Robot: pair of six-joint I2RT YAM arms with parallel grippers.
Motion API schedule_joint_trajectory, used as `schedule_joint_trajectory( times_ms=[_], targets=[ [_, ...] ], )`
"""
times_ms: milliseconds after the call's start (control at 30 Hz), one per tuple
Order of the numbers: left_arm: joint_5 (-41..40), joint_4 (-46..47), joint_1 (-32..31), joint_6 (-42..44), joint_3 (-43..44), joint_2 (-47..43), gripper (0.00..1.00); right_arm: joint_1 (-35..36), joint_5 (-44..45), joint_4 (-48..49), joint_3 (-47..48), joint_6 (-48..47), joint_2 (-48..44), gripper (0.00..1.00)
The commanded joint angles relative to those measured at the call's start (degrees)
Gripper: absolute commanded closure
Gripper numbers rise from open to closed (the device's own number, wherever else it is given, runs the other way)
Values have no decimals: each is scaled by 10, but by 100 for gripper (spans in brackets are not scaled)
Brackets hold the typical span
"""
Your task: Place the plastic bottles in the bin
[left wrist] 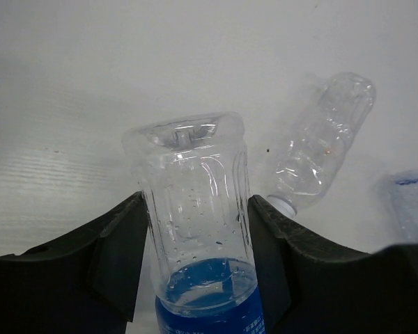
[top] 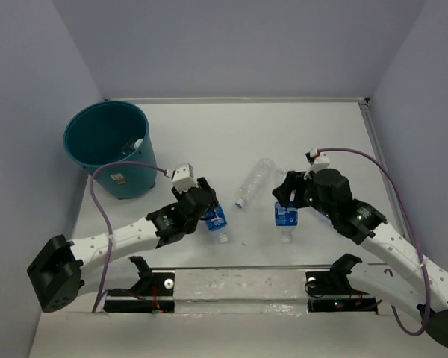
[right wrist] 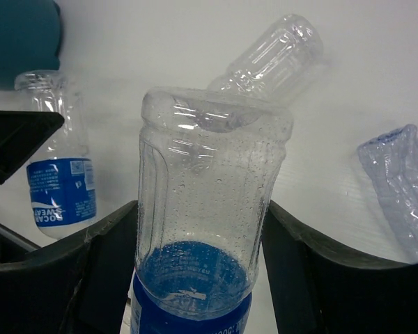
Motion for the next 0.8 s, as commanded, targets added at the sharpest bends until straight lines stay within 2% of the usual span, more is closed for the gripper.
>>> schedule_joint_trajectory(
  times_ms=[0,100,133,233,267,300,367,400,433,600,633,733,767],
  targets=[
    [-50,-16,-3,72,32,-115,58,-3,-19,6,42,-23,-10,52],
    [-98,-18,-2,153,126,-181,58,-3,-33,20,52,-28,-12,52],
    [-107,-13,-2,206,148,-197,58,-3,-34,31,52,-31,-13,52],
    [-141,-5,1,294,249,-193,58,-3,-46,45,55,-33,-10,52],
    [-161,-4,2,354,303,-186,58,-3,-50,49,53,-33,-12,52],
    [-212,6,4,392,325,-179,58,-3,-55,54,50,-32,-13,52],
    [-251,59,15,487,353,-164,58,-3,-60,64,38,-32,-16,52],
    [-264,142,40,594,365,-159,58,-3,-65,69,35,-31,-18,52],
    [-264,201,59,634,371,-146,58,-3,-69,78,31,-31,-17,52],
    [-213,229,197,658,416,-98,58,-3,-95,94,40,-38,-12,52],
    [-217,244,242,670,417,-80,58,-3,-98,94,45,-41,-10,52],
    [-189,254,315,649,437,-54,58,-3,-106,96,46,-43,-12,52],
    [-184,255,358,643,447,-29,58,-3,-109,97,46,-43,-13,52]
  ],
)
